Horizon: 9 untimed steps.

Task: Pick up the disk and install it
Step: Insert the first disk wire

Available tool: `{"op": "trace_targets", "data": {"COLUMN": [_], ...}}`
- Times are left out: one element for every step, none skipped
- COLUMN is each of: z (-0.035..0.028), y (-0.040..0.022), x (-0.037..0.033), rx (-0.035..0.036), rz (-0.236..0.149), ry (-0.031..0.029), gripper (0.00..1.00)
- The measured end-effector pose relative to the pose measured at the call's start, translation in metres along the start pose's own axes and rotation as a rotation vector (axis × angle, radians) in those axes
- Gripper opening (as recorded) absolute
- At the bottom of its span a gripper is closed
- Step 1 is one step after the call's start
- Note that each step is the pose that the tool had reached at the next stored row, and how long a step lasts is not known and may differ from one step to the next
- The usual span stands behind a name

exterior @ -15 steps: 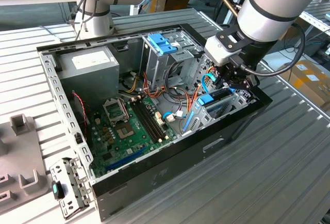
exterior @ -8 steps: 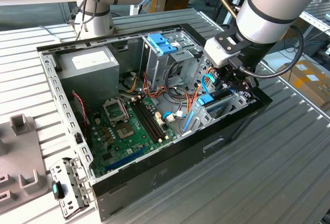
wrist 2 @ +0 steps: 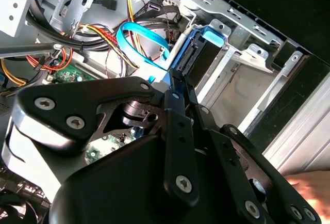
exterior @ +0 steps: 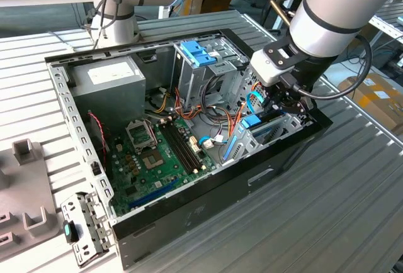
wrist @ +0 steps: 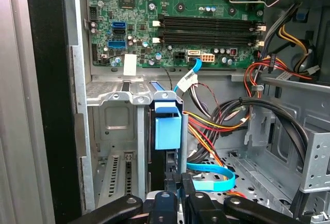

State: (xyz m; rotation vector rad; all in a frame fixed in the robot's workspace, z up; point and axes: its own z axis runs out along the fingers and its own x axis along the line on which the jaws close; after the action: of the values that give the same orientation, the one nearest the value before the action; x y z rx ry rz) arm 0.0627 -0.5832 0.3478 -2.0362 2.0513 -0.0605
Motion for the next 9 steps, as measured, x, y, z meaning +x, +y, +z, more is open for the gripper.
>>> {"op": "trace_targets", "data": {"z": [0.0000, 0.0001, 0.0001, 0.0001, 0.0001, 0.0009, 0.0012, 0.0012, 0.0012], "y": [0.0000, 0.0000, 0.0001, 0.0001, 0.0001, 0.0002, 0.0003, 0.0003, 0.0003], "x": [0.0000, 0.0000, 0.0000, 0.0000, 0.0000, 0.0001, 0.0002, 0.0002, 0.0002], "rx": [0.0001, 0.0001, 0.0001, 0.0001, 0.0001, 0.0001, 0.0001, 0.0001, 0.0000], "rz": [0.000, 0.000, 0.000, 0.000, 0.000, 0.000, 0.000, 0.000, 0.000], "ry": [-0.0001, -0.0001, -0.0001, -0.0002, -0.0002, -0.0004, -0.0001, 0.0000, 0.0001], "gripper": [0.16, 0.16, 0.16, 0.16, 0.16, 0.16, 0.16, 0.16, 0.16]}}
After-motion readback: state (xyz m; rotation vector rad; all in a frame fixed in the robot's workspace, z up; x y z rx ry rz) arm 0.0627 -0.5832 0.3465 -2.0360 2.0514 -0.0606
